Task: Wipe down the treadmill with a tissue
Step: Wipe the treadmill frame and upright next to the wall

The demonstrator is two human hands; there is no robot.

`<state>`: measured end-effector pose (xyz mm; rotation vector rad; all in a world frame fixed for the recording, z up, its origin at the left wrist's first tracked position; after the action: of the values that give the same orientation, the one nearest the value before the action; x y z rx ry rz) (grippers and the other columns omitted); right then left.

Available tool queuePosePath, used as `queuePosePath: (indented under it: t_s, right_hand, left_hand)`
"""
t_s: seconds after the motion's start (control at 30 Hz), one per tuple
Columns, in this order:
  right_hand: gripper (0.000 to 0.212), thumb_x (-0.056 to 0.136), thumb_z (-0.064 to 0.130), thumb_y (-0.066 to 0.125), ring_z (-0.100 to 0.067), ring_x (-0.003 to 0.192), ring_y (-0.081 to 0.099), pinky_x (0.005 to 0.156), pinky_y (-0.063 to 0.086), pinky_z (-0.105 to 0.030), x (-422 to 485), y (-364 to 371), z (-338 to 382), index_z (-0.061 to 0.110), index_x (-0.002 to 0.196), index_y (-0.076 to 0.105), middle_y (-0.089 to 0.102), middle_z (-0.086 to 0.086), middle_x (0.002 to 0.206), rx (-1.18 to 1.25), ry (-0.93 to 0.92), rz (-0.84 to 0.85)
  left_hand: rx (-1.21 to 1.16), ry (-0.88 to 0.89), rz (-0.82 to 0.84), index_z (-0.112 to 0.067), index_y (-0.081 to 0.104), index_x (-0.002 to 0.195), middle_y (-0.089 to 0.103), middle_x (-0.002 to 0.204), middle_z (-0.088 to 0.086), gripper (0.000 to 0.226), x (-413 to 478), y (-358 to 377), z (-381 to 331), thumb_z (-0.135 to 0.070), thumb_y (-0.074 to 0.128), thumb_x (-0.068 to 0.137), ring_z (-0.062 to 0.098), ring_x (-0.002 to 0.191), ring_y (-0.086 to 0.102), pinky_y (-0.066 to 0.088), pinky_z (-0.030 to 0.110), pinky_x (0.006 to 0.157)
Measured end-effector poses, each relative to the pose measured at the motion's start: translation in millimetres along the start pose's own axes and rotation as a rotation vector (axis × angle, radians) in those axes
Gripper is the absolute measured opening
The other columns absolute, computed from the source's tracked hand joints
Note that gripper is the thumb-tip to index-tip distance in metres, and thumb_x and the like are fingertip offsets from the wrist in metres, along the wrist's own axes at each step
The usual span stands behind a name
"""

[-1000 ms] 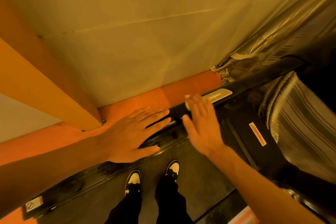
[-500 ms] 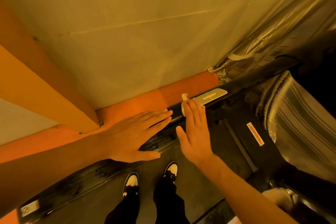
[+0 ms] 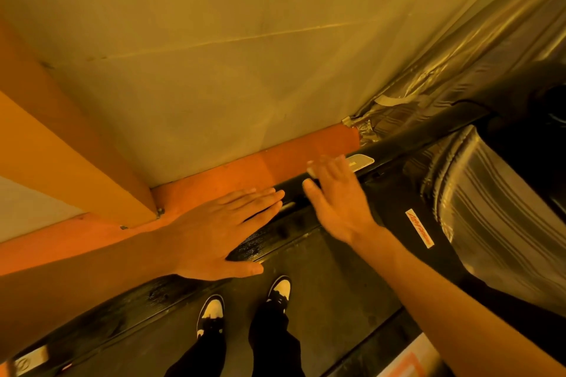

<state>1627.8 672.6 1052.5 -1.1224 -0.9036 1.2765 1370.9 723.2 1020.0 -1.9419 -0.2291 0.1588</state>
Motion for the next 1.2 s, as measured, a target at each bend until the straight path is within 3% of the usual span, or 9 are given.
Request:
queuePosePath:
  t_s: [0.13, 0.27, 0.37, 0.53, 0.67, 0.8, 0.9, 1.07, 1.2]
  right_hand:
    - [0.091, 0.099, 0.075, 0.008, -0.024, 0.15, 0.035, 0.13, 0.006, -0.038, -3.1, -4.8, -16.6, 0.012, 0.152, 0.047, 0.049, -0.01, 0.155, -0.168, -0.188, 0.188]
    - [0.095, 0.098, 0.076, 0.002, -0.026, 0.146, 0.04, 0.128, 0.004, -0.039, 25.4, -34.7, -88.6, 0.012, 0.143, 0.056, 0.056, -0.013, 0.148, -0.231, 0.122, 0.005]
    - [0.107, 0.093, 0.08, -0.008, -0.026, 0.145, 0.041, 0.129, 0.008, -0.046, 27.1, -25.3, -63.7, 0.01, 0.138, 0.06, 0.059, -0.013, 0.143, -0.142, 0.239, 0.004]
    - [0.092, 0.098, 0.076, 0.005, -0.019, 0.155, 0.025, 0.13, 0.001, -0.04, -23.9, 11.7, 39.4, 0.016, 0.153, 0.047, 0.043, -0.003, 0.161, -0.015, -0.072, 0.072]
    - [0.088, 0.1, 0.074, 0.009, -0.018, 0.161, 0.006, 0.131, 0.003, -0.043, -29.1, 16.3, 0.4, 0.016, 0.164, 0.025, 0.02, -0.002, 0.172, -0.131, -0.226, 0.061]
    - [0.09, 0.101, 0.074, 0.008, -0.023, 0.16, 0.01, 0.13, 0.006, -0.047, -7.5, -4.4, -85.8, 0.011, 0.163, 0.025, 0.023, -0.008, 0.171, -0.179, 0.061, -0.115]
    - [0.09, 0.101, 0.073, 0.006, -0.022, 0.161, 0.007, 0.13, 0.008, -0.051, -8.7, 2.9, -76.7, 0.01, 0.163, 0.025, 0.022, -0.009, 0.171, -0.01, 0.206, -0.209]
    - [0.082, 0.105, 0.062, 0.016, -0.03, 0.16, 0.009, 0.13, 0.006, -0.048, -52.9, 54.6, 30.2, 0.002, 0.161, 0.025, 0.018, -0.012, 0.172, 0.183, -0.057, -0.241]
    - [0.086, 0.104, 0.067, 0.016, -0.027, 0.161, 0.008, 0.13, 0.011, -0.05, -43.2, 40.3, -27.6, 0.005, 0.163, 0.022, 0.015, -0.012, 0.172, -0.025, -0.13, -0.216]
  left_hand:
    - [-0.003, 0.012, -0.034, -0.015, 0.001, 0.166, -0.003, 0.174, 0.006, 0.09, -0.6, -2.0, 1.2, -0.075, 0.023, 0.102, 0.017, 0.16, -0.004, 0.007, 0.039, 0.127]
    - [-0.006, -0.002, 0.014, -0.017, -0.002, 0.166, -0.01, 0.174, 0.002, 0.091, -0.2, -3.5, 0.2, -0.077, 0.02, 0.101, 0.014, 0.159, -0.011, 0.005, 0.041, 0.131]
    - [-0.001, -0.012, 0.022, -0.018, -0.004, 0.166, -0.012, 0.173, 0.0, 0.089, 0.3, -3.7, -0.8, -0.076, 0.016, 0.102, 0.013, 0.159, -0.013, 0.003, 0.041, 0.13]
    - [-0.077, -0.016, -0.016, -0.017, 0.004, 0.166, -0.003, 0.174, 0.004, 0.081, -0.6, -0.3, 0.8, -0.07, 0.01, 0.105, 0.013, 0.16, -0.005, 0.014, 0.043, 0.13]
    - [-0.085, -0.01, -0.003, -0.017, 0.0, 0.166, -0.007, 0.174, 0.0, 0.08, -0.1, 0.7, 2.5, -0.068, 0.008, 0.106, 0.013, 0.16, -0.008, 0.007, 0.04, 0.128]
    - [-0.063, -0.001, -0.024, -0.013, 0.006, 0.166, -0.001, 0.174, 0.003, 0.077, 0.6, 0.5, 2.1, -0.064, 0.012, 0.108, 0.015, 0.16, -0.004, 0.005, 0.036, 0.127]
    - [-0.061, -0.007, -0.009, -0.013, 0.006, 0.166, -0.001, 0.174, 0.004, 0.078, 1.7, -0.4, 1.4, -0.064, 0.012, 0.108, 0.016, 0.16, -0.003, 0.006, 0.038, 0.128]
    - [-0.075, -0.009, -0.006, -0.014, 0.006, 0.166, -0.001, 0.175, 0.003, 0.076, 2.0, -1.8, 0.4, -0.063, 0.011, 0.108, 0.016, 0.161, -0.001, 0.01, 0.041, 0.127]
    - [-0.037, -0.003, -0.002, -0.012, 0.007, 0.166, 0.001, 0.175, 0.004, 0.075, 3.1, -3.3, 0.5, -0.061, 0.012, 0.109, 0.017, 0.161, 0.0, 0.008, 0.039, 0.128]
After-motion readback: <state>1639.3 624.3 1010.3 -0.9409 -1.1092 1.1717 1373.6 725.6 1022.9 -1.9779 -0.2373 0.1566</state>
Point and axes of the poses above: each hand's wrist, its own x-axis towards the middle knuckle, its own y-axis out of the palm, z = x × y, the point moved 1 cm from there along x, towards the middle knuckle
